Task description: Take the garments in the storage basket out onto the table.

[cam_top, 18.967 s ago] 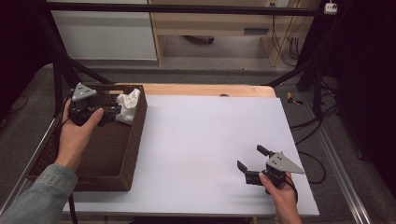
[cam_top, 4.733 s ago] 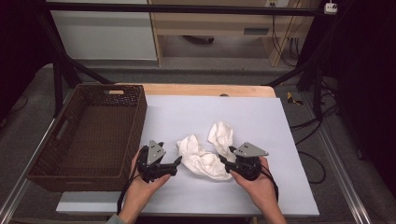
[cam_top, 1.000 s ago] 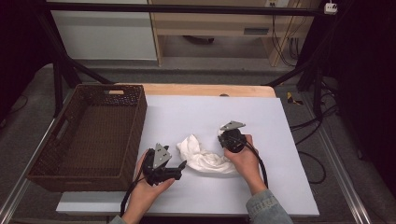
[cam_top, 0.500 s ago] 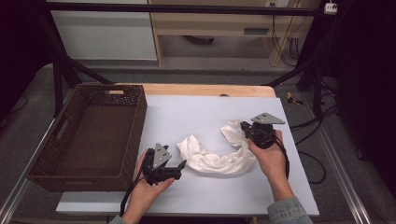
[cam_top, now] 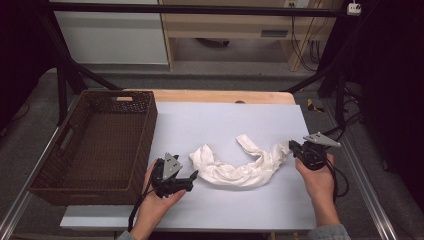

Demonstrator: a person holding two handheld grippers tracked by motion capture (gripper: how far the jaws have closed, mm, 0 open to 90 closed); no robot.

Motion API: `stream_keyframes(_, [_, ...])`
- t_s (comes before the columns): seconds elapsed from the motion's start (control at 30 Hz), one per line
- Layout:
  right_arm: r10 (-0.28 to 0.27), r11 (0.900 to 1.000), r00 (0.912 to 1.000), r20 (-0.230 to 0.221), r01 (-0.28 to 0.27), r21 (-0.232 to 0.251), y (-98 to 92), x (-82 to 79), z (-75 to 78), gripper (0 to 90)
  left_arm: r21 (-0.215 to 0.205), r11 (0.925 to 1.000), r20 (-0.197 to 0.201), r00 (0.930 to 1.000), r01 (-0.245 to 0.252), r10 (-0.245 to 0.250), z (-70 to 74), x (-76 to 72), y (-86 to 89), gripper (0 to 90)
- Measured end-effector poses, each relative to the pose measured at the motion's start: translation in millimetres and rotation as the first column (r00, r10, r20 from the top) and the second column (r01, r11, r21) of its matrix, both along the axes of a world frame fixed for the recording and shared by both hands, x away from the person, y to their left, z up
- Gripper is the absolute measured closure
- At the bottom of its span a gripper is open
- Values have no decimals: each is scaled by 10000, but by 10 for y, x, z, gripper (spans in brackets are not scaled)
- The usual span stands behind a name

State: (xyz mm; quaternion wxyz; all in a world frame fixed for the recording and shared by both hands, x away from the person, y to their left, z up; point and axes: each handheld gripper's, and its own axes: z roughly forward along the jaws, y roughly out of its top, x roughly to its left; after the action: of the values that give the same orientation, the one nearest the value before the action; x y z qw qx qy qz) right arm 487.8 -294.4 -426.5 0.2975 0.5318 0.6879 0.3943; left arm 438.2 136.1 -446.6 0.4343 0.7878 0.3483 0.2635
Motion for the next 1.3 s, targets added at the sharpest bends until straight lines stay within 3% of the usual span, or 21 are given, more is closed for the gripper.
stream_keyframes(0.37, [-191,9994,9995,-232,198,283,-104,-97,-228,861,-104,9999,6,9999,-127,127,1,9,33,163])
stream_keyframes(0.73, [-454,9976,9987,-212,465,511,-195,-202,-331,860,-112,9999,1,9999,-108,108,0,7,30,163])
stream_keyframes(1.3, [-309,9985,9995,104,304,448,-73,-383,-303,787,-92,9999,-26,9999,-97,97,-8,9,34,163])
